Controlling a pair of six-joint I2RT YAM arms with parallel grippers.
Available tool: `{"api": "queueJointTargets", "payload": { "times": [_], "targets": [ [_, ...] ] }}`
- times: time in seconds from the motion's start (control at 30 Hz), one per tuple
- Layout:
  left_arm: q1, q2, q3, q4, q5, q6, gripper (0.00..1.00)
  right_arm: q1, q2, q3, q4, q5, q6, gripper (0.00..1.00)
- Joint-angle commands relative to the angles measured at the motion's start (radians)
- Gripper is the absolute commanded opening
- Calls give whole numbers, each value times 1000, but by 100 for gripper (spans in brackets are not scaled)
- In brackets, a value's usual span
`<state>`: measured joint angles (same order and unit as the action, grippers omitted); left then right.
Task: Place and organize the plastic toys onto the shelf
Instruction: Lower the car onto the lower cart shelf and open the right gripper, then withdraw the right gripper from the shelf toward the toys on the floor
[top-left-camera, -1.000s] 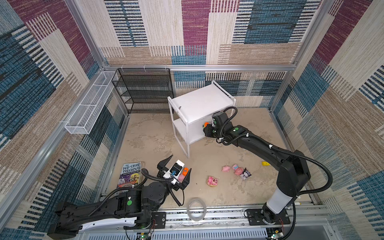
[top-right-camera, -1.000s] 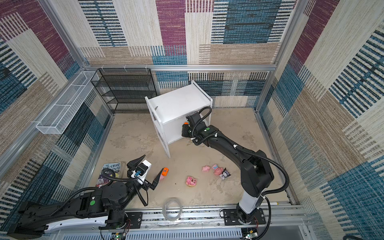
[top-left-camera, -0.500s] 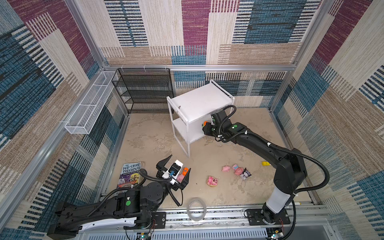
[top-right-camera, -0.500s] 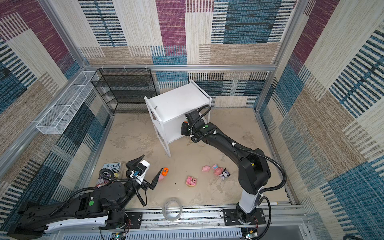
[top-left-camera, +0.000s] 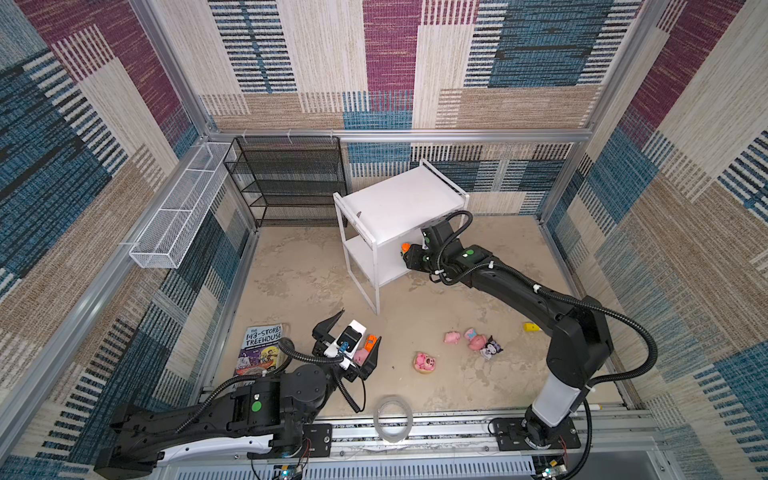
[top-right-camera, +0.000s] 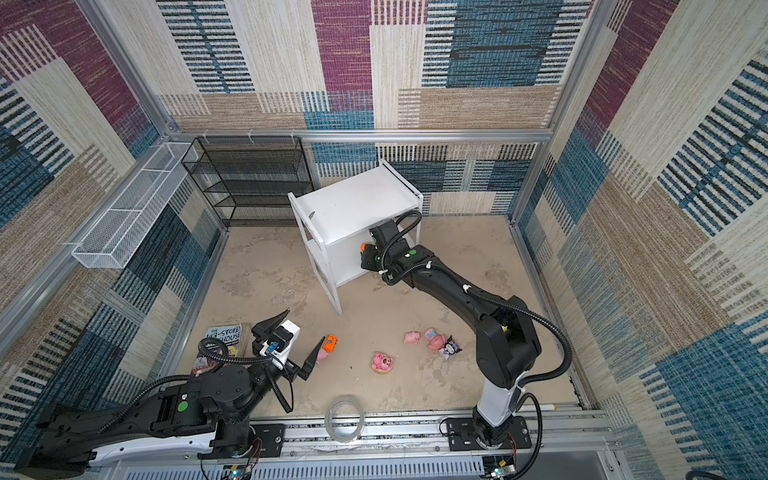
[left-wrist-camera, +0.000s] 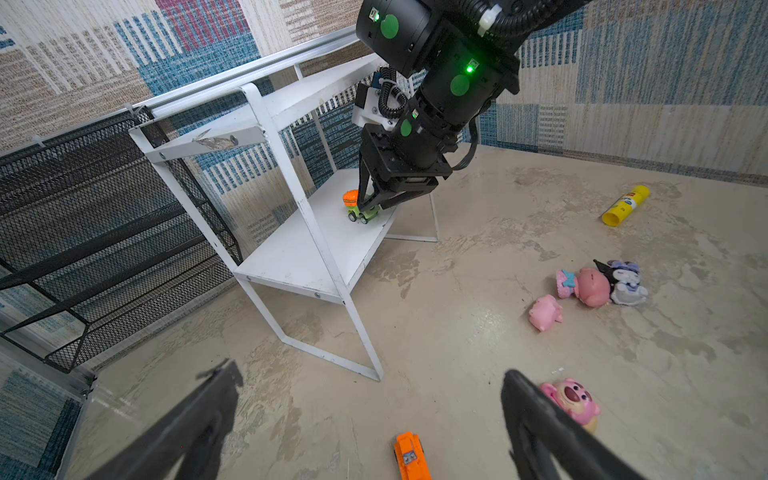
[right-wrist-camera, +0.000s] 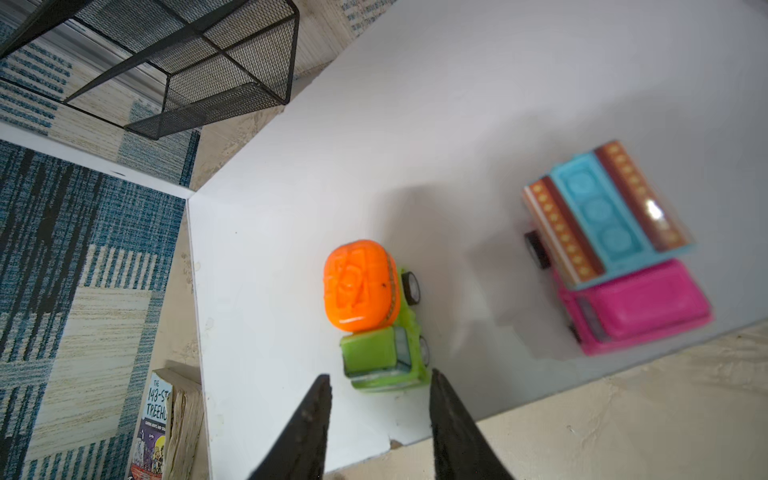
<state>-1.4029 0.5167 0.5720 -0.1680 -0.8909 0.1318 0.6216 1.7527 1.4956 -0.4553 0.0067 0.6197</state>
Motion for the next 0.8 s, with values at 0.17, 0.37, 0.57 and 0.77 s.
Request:
{"api": "queueJointTargets", "payload": {
  "times": [0.17,0.37,0.57,0.77],
  "targets": [
    [1,6,0,38,-11,16,99,3,-42,-50,99,-17,-11,49],
    [2,8,1,40,-7,17,99,4,-82,-103,123,-9,-12,51],
    [1,26,9,42,-5,22,99,3,-116,-143,132,-3,-21,53],
    [1,31,14,41,-5,24,99,4,-200,-258,196,-13,-64,43]
  ]
}}
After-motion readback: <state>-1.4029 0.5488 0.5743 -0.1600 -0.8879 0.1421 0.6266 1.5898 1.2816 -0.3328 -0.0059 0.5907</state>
